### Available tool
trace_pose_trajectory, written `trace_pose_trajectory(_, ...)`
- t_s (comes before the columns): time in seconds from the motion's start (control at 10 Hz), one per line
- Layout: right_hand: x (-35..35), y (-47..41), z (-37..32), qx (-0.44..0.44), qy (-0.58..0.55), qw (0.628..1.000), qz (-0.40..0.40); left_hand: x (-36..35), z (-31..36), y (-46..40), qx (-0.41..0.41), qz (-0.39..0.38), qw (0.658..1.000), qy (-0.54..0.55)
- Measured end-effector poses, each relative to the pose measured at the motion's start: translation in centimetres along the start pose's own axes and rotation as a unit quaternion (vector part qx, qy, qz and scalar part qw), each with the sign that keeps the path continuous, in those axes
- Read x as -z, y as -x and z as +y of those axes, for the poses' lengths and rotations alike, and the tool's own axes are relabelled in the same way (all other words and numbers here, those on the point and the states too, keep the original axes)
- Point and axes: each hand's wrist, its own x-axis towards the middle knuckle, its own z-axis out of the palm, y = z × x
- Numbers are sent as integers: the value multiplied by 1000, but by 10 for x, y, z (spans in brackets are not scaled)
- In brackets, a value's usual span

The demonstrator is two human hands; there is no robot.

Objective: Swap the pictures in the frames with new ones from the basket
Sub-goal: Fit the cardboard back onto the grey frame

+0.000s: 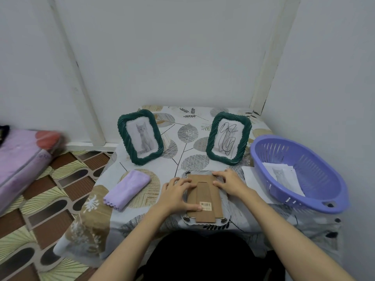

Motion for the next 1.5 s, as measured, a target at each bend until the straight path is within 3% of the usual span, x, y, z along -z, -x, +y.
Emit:
trace_pose_trajectory(0.3,-10,16,9,22,-68,994,79,1,-1,0,-5,-4,1000,6)
trace_pose_trajectory(0.6,-22,24,1,12,16,997,75,9,0,-8,-6,1,1000,14)
trace_pose_trajectory(0.8,-21,26,1,13,30,997,73,6,-2,-33,88,117,988,44)
trace_pose_trajectory(1.0,-23,23,5,18,35,996,83,9,-8,-42,102,48,994,10)
trace_pose_trajectory(1.5,-25,23,7,15,22,996,85,4,-11,-39,81,75,993,36)
